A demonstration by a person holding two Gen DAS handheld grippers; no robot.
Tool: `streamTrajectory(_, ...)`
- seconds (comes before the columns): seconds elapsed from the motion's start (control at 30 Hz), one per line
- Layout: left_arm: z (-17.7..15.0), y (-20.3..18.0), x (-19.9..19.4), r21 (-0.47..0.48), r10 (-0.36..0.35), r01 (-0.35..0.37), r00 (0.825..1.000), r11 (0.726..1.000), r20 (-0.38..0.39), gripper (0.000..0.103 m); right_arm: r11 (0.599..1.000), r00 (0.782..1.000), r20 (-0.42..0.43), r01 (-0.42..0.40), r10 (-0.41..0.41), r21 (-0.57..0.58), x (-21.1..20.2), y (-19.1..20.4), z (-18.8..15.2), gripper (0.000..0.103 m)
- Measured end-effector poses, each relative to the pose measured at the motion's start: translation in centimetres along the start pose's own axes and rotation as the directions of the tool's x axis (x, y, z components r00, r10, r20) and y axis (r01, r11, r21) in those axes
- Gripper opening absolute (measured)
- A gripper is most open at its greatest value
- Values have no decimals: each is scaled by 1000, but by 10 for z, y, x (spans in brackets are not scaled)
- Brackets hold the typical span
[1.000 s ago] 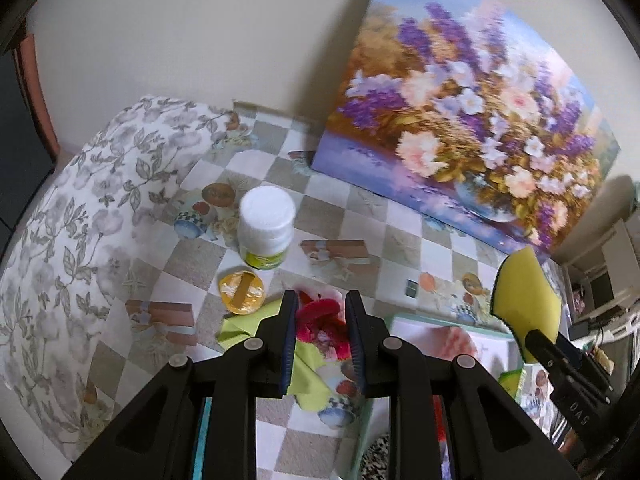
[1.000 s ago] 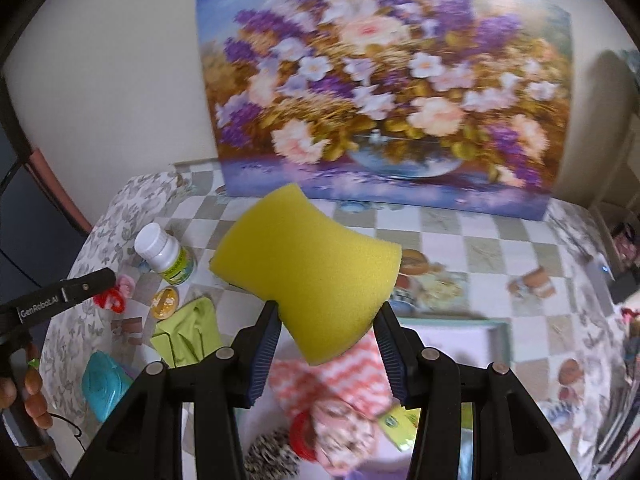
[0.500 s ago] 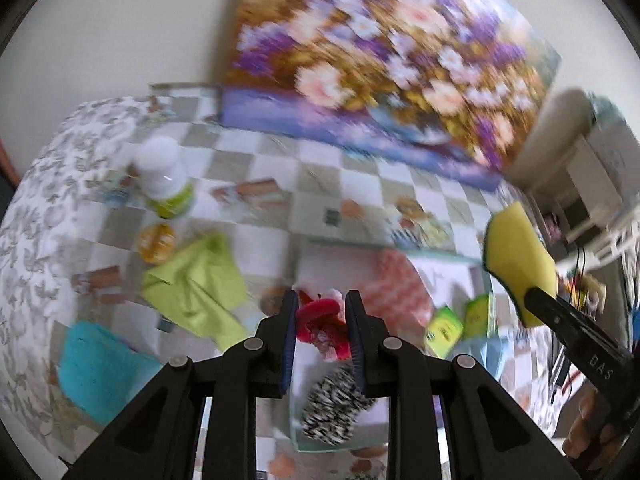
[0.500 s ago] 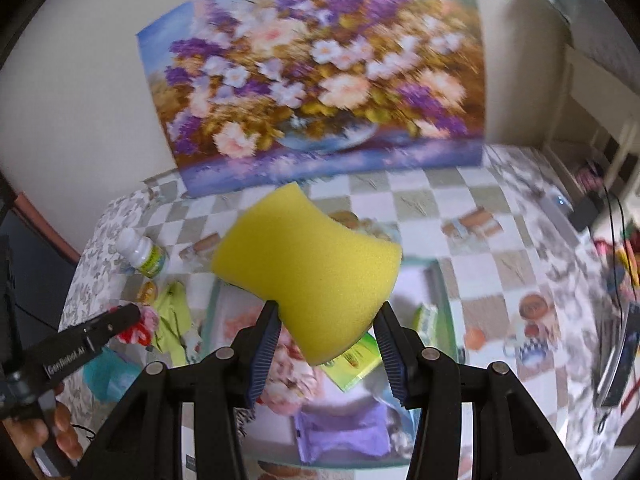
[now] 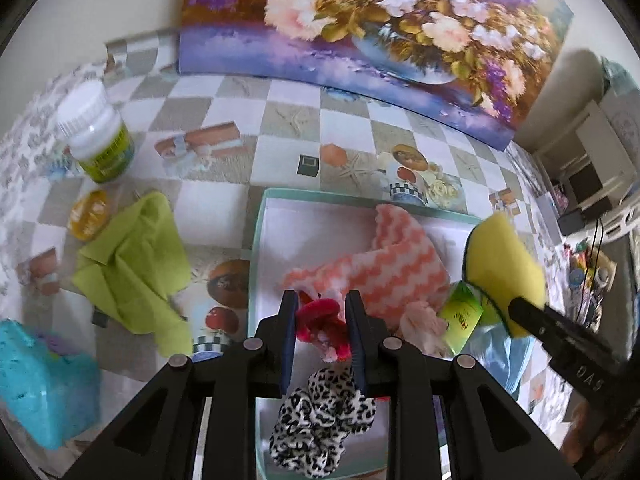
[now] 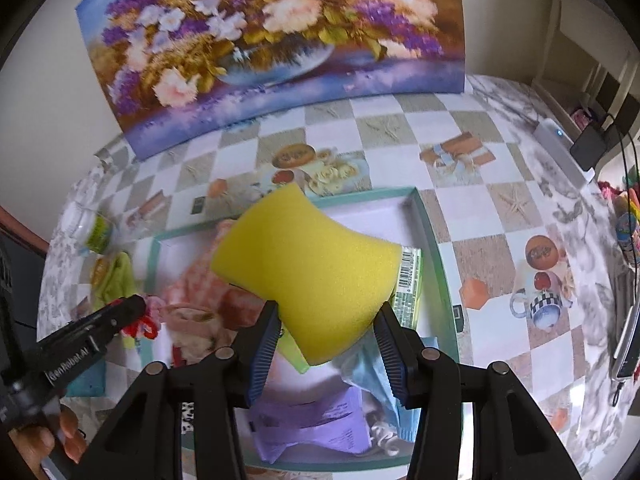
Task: Organize soft objects
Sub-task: 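Carry the sponge and clip into the tray and open both grippers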
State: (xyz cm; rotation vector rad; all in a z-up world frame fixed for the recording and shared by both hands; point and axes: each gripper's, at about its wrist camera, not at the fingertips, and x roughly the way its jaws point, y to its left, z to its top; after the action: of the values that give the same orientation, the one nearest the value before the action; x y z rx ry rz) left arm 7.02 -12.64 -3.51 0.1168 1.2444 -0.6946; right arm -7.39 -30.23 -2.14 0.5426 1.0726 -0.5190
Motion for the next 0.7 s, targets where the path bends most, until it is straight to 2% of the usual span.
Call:
streamTrajectory(0.2, 4, 8, 12, -36, -22, 23, 1000, 999, 7, 25, 1000, 1000, -22, 8, -8, -1, 15, 0, 0, 51)
streamTrajectory(0.37, 2, 12, 24, -51, -10, 7, 999, 999, -49, 27, 1000, 999, -49, 15, -15, 9, 23, -3, -1, 53)
streamTrajectory(0.43, 1, 10, 24, -48, -1, -2, 998, 999, -63, 36, 1000, 998, -53, 23, -22, 14, 22, -4, 0, 53)
streamTrajectory(0.5, 0, 10, 22, -52, 5, -8, 998, 999, -61, 66, 1000, 998, -53, 26, -25, 17, 20, -4, 1, 56)
streamTrajectory(0.63, 2, 8, 9, -50, 2, -4, 999, 999, -44, 70, 999, 998, -44, 47, -47, 12, 10, -3, 4, 65)
streamTrajectory(0.7, 3, 7, 3, -44, 12, -14, 999, 999, -34, 76, 998, 997, -33, 63, -63, 8, 2, -1, 5, 70)
